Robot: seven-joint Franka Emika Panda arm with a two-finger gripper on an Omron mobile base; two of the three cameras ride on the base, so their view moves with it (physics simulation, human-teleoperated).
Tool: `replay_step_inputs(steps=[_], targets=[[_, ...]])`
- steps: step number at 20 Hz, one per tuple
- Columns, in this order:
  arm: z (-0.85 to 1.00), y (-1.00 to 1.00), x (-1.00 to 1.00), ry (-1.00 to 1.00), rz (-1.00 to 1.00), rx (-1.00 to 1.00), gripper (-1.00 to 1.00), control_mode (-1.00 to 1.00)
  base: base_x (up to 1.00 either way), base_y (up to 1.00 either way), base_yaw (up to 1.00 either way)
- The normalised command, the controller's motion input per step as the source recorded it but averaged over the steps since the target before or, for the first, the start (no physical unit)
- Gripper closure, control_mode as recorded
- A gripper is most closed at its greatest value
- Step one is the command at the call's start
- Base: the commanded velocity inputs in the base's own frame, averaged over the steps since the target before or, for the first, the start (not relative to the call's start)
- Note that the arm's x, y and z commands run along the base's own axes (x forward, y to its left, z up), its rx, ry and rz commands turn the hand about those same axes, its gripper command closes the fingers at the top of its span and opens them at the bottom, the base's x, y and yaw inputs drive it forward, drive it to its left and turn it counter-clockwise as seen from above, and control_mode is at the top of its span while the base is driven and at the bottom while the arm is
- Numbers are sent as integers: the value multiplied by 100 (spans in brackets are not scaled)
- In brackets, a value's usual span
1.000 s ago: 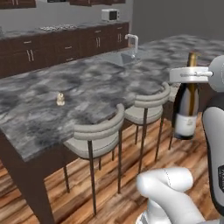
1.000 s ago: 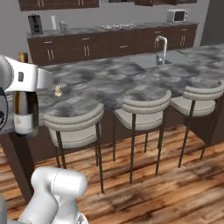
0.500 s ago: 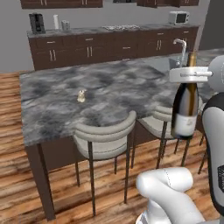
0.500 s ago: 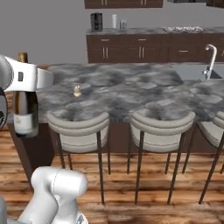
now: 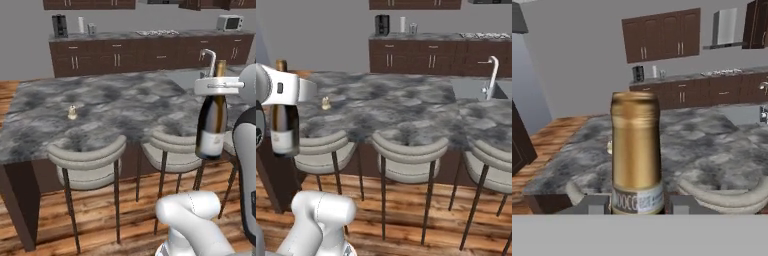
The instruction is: Get the candle and the wine from the cabinet and move them to the dining counter.
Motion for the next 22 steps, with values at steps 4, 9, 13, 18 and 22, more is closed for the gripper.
replay_step_inputs(steps=[4,9,13,18,22], targets=[[0,0,0,0,0,0,100,100,57,-76,2],[0,0,0,0,0,0,100,100,64,-41,-9],[0,0,0,0,0,0,100,100,77,-23,-3],[0,0,0,0,0,0,100,100,84,-32,0],[0,0,0,0,0,0,100,100,74,-44,0]])
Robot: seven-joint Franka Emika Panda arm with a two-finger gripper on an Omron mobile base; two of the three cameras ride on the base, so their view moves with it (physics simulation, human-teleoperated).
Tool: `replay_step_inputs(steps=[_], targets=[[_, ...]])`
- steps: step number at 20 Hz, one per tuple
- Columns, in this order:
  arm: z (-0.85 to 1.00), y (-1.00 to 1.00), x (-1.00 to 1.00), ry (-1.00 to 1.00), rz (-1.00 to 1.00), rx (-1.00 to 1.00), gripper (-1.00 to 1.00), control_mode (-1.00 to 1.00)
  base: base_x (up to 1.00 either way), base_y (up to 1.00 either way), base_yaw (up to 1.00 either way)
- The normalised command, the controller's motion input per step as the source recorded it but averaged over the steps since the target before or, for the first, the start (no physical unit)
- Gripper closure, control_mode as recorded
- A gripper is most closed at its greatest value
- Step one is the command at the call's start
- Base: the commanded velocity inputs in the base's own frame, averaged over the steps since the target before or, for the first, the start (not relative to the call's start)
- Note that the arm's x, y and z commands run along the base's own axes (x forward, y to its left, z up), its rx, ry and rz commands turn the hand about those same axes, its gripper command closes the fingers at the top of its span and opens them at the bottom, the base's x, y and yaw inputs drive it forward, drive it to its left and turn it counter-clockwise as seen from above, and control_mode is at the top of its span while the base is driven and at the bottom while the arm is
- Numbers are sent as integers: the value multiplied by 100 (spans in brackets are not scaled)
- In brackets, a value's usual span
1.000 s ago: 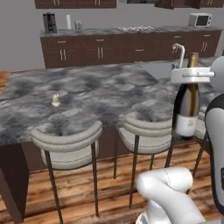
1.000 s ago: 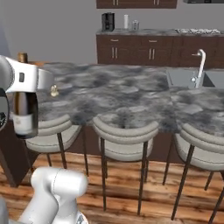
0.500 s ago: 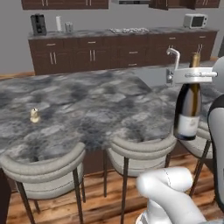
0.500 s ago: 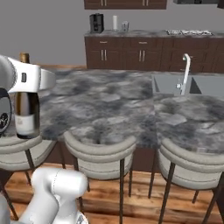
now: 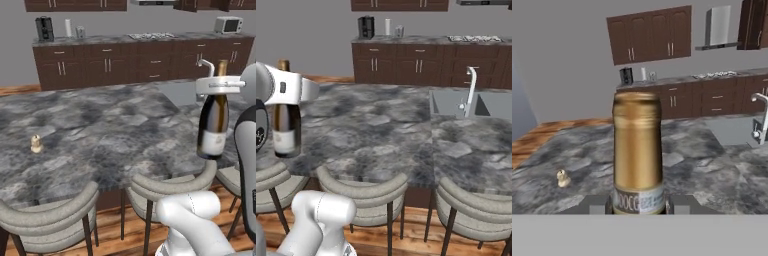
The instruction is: Get the candle and the wine from the cabinet and move them to the dining counter.
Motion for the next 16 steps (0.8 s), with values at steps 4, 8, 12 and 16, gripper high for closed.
replay_step_inputs(steps=[4,8,12,16], targets=[[0,0,0,0,0,0,100,100,75,-55,0],[-26,-71,98,0,4,10,100,-100,0,0,0],[-50,-71,100,1,14,7,100,-100,0,0,0],[-52,-37,100,1,14,0,100,-100,0,0,0]])
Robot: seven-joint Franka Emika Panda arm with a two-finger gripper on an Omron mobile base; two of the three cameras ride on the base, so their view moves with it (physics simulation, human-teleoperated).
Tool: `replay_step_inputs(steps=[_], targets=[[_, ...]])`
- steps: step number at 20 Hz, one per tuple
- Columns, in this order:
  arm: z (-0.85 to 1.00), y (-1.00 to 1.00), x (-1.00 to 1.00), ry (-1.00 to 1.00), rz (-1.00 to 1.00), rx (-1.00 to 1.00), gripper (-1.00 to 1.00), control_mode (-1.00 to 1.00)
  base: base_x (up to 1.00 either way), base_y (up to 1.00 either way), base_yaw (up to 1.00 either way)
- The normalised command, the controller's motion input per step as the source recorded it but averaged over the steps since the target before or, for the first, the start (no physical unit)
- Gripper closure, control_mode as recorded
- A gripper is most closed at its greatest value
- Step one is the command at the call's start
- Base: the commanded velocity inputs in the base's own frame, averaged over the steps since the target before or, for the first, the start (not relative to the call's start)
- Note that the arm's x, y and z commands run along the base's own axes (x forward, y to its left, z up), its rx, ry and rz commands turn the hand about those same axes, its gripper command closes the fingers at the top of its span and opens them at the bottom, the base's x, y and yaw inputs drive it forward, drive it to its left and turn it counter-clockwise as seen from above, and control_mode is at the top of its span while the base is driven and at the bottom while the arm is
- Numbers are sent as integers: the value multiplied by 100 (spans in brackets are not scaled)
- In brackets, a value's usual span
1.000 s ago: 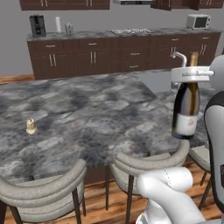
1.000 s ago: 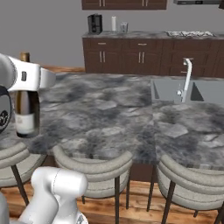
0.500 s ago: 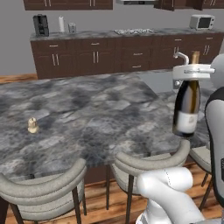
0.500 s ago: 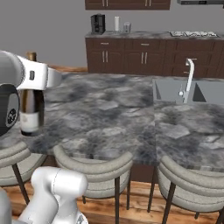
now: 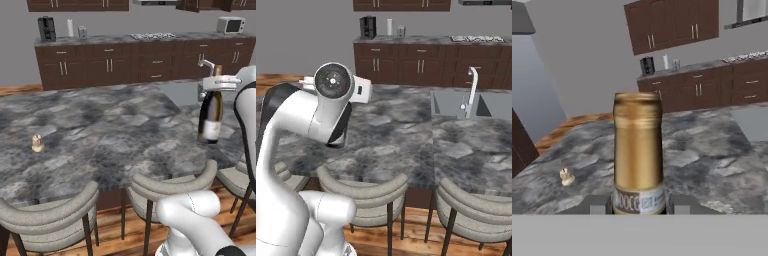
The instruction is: Get the candle and the wine from the cabinet and move them to the dining counter.
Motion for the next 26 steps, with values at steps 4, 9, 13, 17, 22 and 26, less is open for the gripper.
replay_step_inputs(steps=[4,9,13,17,22,26], targets=[[-46,-17,98,6,23,2,100,-100,0,0,0],[-53,-7,70,0,28,0,100,-100,0,0,0],[-33,-1,68,-4,25,0,100,-100,0,0,0],[-39,0,62,-6,20,2,100,-100,0,0,0],[-35,0,46,-13,12,5,100,-100,0,0,0],[-38,0,39,-13,8,4,100,-100,0,0,0]])
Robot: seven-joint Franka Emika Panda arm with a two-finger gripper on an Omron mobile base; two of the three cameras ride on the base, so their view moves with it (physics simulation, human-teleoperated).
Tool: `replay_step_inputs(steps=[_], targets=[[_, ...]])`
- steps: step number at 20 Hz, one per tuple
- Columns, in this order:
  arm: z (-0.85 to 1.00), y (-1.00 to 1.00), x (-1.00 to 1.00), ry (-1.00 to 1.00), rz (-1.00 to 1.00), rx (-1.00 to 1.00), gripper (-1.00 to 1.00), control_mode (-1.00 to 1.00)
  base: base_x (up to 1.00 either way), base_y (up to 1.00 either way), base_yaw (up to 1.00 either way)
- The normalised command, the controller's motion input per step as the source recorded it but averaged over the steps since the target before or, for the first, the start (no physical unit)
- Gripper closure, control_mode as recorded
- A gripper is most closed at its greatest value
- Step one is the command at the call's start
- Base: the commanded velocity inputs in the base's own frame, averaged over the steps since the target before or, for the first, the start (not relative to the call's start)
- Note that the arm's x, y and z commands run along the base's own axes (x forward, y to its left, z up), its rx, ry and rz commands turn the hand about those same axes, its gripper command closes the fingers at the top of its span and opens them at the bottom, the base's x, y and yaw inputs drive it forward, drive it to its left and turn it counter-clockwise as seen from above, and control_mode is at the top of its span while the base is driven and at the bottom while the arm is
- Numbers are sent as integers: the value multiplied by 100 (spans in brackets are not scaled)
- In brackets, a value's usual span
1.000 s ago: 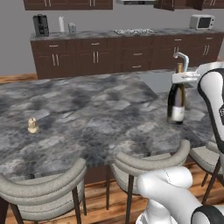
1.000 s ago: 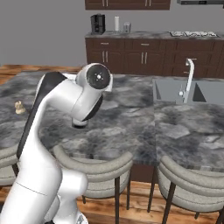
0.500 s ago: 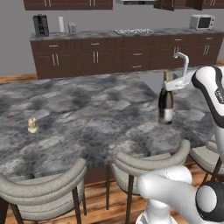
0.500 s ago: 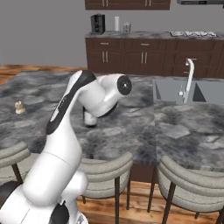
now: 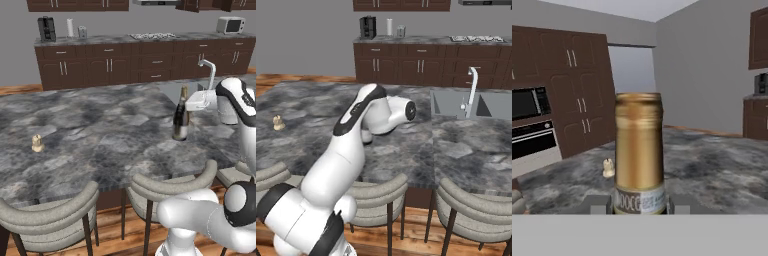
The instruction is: Get the candle and the wine from the cabinet and move them to the dining counter.
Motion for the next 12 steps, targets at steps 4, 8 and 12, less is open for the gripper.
replay_step_inputs(steps=[4,8,12], targets=[[-33,0,33,-5,3,2,100,-100,0,0,0],[-27,0,32,0,0,0,100,-100,0,0,0],[-28,1,39,3,1,0,100,-100,0,0,0]])
